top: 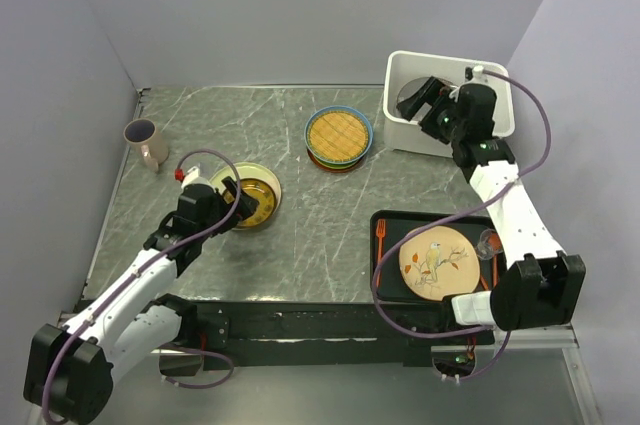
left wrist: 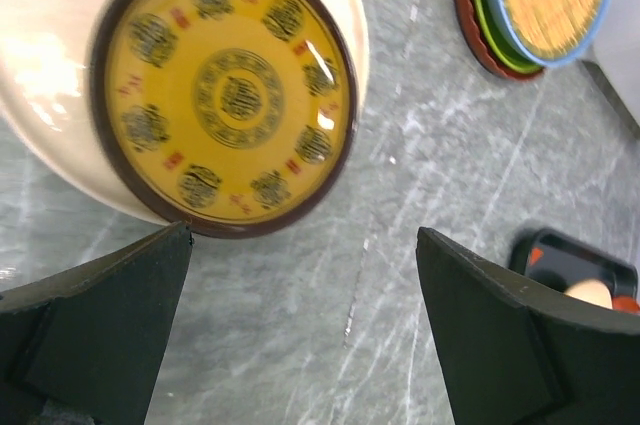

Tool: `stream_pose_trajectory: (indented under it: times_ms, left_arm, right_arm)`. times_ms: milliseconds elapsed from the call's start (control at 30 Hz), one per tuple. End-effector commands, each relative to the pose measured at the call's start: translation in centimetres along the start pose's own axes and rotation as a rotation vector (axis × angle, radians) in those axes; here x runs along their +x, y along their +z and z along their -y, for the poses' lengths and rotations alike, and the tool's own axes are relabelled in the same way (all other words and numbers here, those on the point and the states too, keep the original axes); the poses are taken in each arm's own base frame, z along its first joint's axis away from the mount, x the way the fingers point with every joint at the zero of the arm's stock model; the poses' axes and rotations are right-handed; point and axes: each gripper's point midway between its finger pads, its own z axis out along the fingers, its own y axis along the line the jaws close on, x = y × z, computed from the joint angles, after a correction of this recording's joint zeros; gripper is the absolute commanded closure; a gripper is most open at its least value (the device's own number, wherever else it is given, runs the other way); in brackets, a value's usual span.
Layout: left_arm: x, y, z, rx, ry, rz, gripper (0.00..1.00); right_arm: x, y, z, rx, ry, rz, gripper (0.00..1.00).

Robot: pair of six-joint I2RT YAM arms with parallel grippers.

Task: Place the plates into the plastic bin on the countertop
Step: Pick up the plate at the center of the board.

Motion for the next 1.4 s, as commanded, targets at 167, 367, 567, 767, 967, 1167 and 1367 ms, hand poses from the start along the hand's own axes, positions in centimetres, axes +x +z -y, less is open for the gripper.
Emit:
stream_pose_trajectory:
  times_ms: [167,367,567,767,967,1167,1367]
  left_arm:
    - [-1.0,1.2,-4.2,-0.12,-0.048,0.031,0.01]
    - [-1.1,1.4,-5.7,-0.145,-0.079,0.046,0.01]
    - [-0.7,2.0,-6.1,-0.126,-0.092,0.043,0.01]
    - [-1.3,2.0,-5.4,-0.063,-0.113,0.09,0.03]
    - [-2.2,1.7,-4.8,-0.038,-0.111,0.123,0.05]
    - [-1.8,2.4,-5.1,-0.036,-0.12,0.114,0.06]
    - [-1.2,3.8,-5.4,-0.031,-0.147,0.1,0.07]
  right_arm:
    - [2.7,-3.1,-3.7,-0.134,-0.034,-0.016,0.0]
    - [6.2,-4.0,-2.5,-0.138,-0.027,-0.068,0.0]
    - [8.8,-4.2,-1.3,-0.125,-0.023,-0.114,0.0]
    - [10.1,-4.5,-0.4,-0.113,-0.025,-0.137,0.0]
    - [11.2,-4.5,0.1,-0.11,-0.02,-0.159,0.0]
    - [12.0,-4.4,0.3,-0.11,-0.019,-0.177,0.0]
    - [12.6,-4.3,0.6,-0.103,-0.026,-0.19,0.0]
